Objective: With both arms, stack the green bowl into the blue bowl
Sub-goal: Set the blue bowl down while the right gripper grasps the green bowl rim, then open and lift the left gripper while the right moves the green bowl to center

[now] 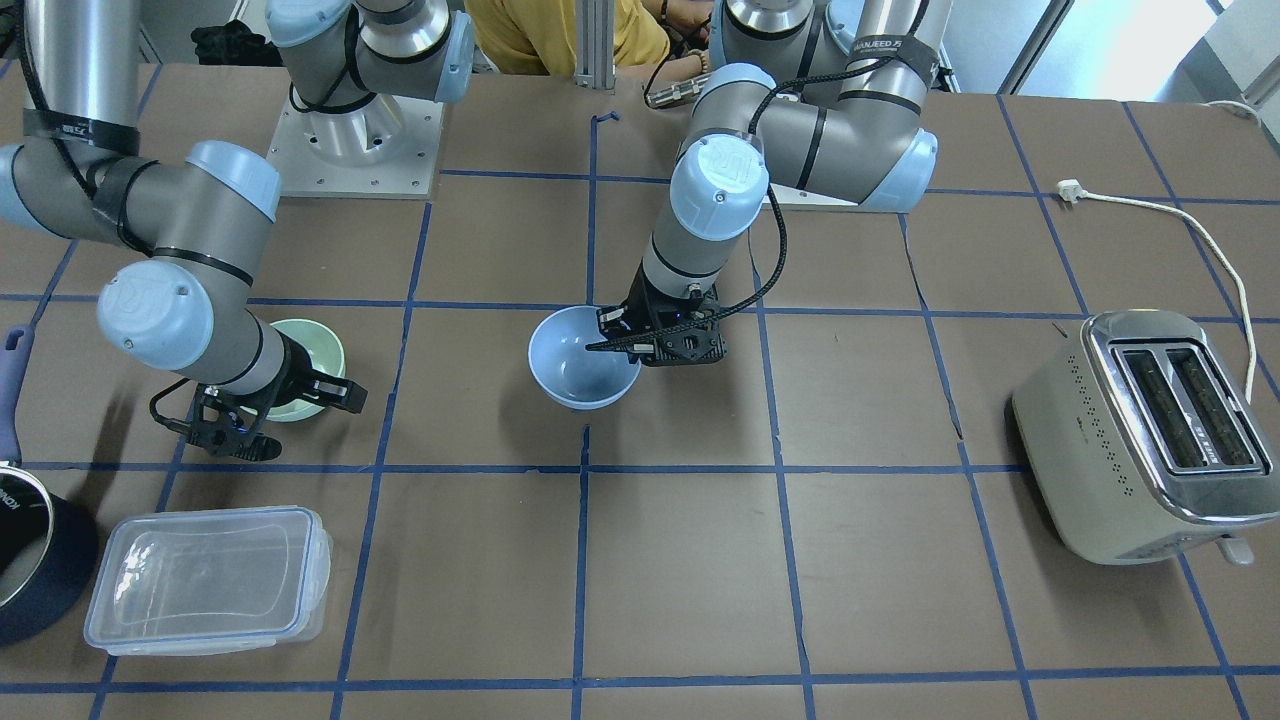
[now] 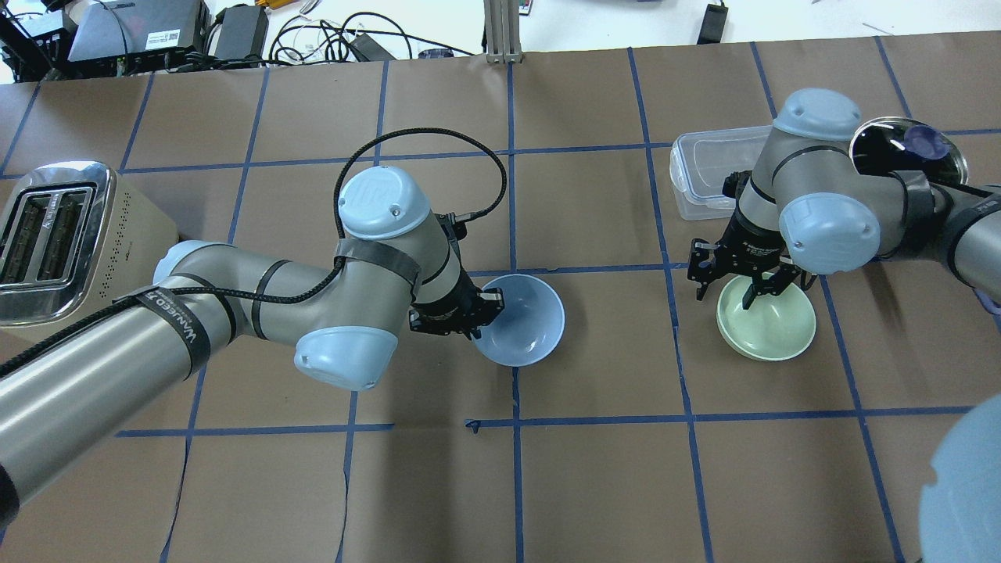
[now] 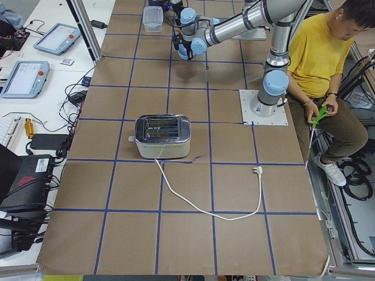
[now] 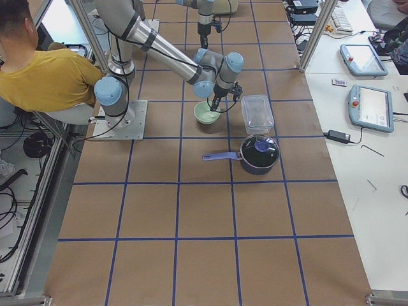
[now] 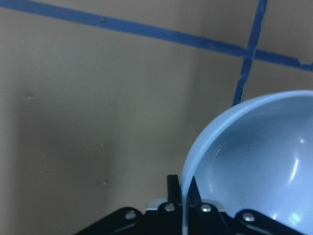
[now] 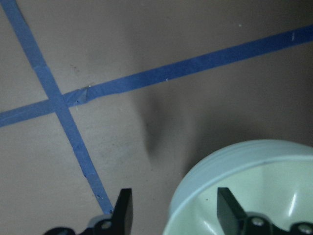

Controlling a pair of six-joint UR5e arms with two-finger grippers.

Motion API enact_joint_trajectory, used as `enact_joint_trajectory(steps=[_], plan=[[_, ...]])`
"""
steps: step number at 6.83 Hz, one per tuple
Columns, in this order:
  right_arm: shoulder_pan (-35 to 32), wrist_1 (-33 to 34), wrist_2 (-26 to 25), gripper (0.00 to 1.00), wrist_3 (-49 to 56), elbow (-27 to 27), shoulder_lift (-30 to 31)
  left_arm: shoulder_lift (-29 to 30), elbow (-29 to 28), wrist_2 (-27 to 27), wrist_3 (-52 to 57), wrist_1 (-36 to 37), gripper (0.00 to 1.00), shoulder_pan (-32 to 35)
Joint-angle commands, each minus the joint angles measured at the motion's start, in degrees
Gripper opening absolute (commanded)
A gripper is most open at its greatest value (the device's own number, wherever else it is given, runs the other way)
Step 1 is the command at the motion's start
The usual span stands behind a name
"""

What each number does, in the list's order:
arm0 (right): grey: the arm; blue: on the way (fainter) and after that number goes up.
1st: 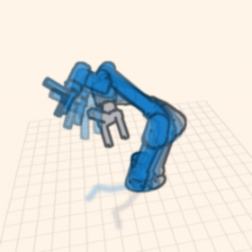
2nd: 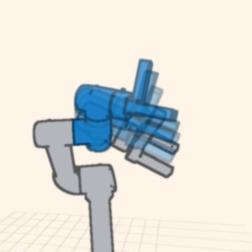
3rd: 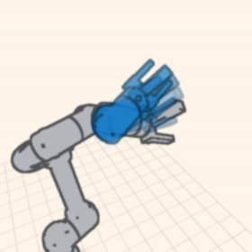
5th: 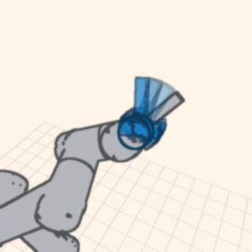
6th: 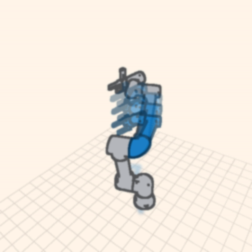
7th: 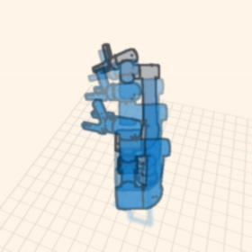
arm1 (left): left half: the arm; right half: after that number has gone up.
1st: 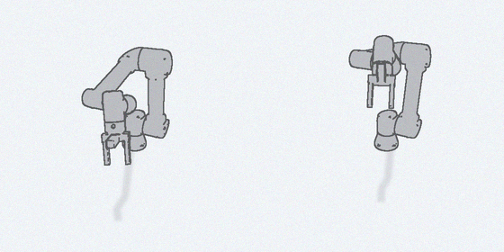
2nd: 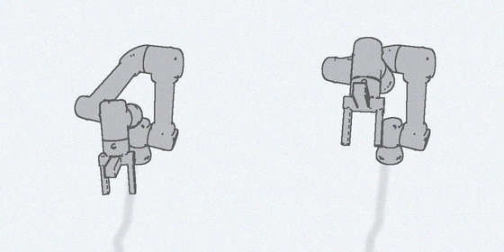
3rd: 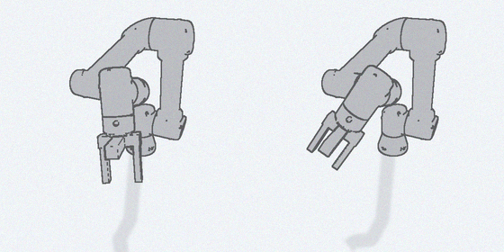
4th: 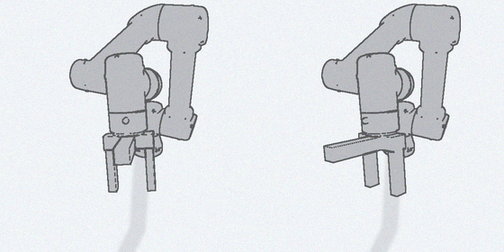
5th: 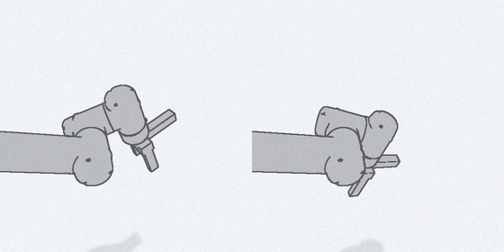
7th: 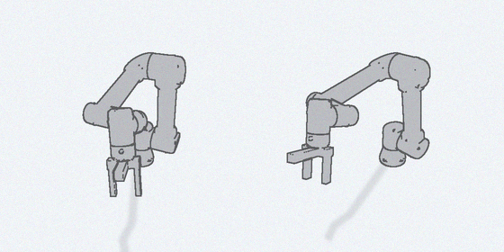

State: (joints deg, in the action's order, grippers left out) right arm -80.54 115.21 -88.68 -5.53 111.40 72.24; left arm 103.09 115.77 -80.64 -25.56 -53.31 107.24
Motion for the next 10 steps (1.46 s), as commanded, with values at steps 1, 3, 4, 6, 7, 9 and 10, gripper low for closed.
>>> enact_joint_trajectory(steps=[1, 3, 4, 6, 7, 9, 10], plan=[[0.04, -0.24, 0.08, 0.00, -0.10, 0.14, 0.44, 0.71, 0.07, -1.00, -0.28, 0.13, 0.74, 0.34], [-0.05, -0.33, 1.58, 0.00, -0.45, -0.13, 1.23, -0.86, -0.80, -1.18, 0.33, 0.22, 1.00, -0.79], [-0.05, -0.33, 1.41, 0.00, -0.62, -0.39, 2.19, -2.26, -3.94, -1.09, 0.16, -1.60, 1.00, -1.58], [-3.80, -7.06, 3.94, 0.00, -6.81, -5.37, 4.49, -5.43, -19.35, -5.71, 4.42, -21.46, 1.00, -5.43], [-8.62, -8.41, 3.43, 0.00, -12.96, -7.92, 4.23, -5.70, -25.88, -6.19, 12.03, -30.62, 1.00, -8.85], [-17.49, -8.42, 4.04, 0.00, -28.40, -9.87, 4.31, -9.02, -27.27, -12.73, 24.97, -36.94, 1.00, -14.40], [-23.81, -7.81, 3.95, 0.00, -36.49, -11.27, 3.27, -11.83, -28.48, -14.00, 25.20, -36.95, 1.00, -14.25]])
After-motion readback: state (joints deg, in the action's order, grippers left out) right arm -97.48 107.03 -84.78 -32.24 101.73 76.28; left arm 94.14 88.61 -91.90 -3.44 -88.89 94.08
